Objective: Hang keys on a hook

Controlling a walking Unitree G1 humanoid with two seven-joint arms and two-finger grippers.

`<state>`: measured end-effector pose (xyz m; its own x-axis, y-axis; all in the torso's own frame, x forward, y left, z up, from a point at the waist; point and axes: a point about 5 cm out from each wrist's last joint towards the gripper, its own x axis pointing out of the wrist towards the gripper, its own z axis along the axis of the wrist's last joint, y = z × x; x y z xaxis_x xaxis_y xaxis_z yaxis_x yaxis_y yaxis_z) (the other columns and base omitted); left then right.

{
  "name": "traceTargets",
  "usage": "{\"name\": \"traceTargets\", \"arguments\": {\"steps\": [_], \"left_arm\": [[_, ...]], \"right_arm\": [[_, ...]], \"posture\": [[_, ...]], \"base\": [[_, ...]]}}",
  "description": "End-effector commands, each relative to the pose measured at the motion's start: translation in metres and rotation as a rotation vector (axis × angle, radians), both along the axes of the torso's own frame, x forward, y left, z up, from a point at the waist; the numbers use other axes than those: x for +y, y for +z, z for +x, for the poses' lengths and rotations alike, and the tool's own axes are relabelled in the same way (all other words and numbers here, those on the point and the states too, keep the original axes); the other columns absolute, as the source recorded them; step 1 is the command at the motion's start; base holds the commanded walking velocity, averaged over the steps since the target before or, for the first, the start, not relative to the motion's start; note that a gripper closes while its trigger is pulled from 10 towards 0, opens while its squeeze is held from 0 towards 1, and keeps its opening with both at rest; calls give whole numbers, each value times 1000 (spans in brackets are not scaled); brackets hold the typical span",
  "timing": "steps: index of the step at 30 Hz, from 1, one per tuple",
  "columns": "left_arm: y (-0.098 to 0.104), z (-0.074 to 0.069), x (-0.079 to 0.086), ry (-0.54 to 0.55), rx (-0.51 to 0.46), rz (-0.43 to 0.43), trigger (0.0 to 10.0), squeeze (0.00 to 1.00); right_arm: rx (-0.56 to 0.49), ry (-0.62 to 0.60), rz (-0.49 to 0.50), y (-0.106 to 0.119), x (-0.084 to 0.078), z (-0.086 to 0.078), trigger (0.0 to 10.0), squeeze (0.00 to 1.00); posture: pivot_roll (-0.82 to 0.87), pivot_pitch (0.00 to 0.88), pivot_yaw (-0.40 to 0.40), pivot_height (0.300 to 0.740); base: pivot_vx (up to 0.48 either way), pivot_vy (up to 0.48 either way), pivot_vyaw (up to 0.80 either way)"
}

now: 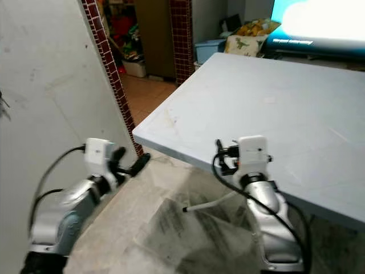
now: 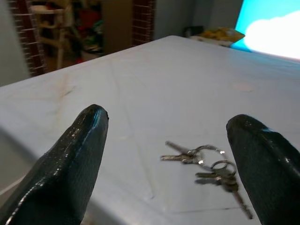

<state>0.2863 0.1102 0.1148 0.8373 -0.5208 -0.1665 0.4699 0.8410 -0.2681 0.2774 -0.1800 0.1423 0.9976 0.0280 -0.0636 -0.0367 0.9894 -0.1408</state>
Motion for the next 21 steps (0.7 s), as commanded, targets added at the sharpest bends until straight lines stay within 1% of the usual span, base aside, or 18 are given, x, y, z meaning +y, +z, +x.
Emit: {"name": "traceTargets", "arguments": {"steps": [1,14,16,21], "left_arm": [[1,2,13,38,-6,28,10000,0],[1,1,12,30,0,30,10000,0],[1,1,12,31,-1,24,10000,0],[-1,1,11,35,13,27,10000,0]], "right_arm": [[-14,26,11,4,9,1,10000,0],[-13,29,7,4,11,2,10000,0],[-14,30,8,4,11,2,10000,0],[5,45,10,1,13,1,10000,0]], "posture": [[-61,0,79,740],[-62,0,79,740],[-59,0,79,740],[-59,0,79,740]], "base": [[300,0,-769],[284,0,-763],[281,0,0],[0,0,0]]}}
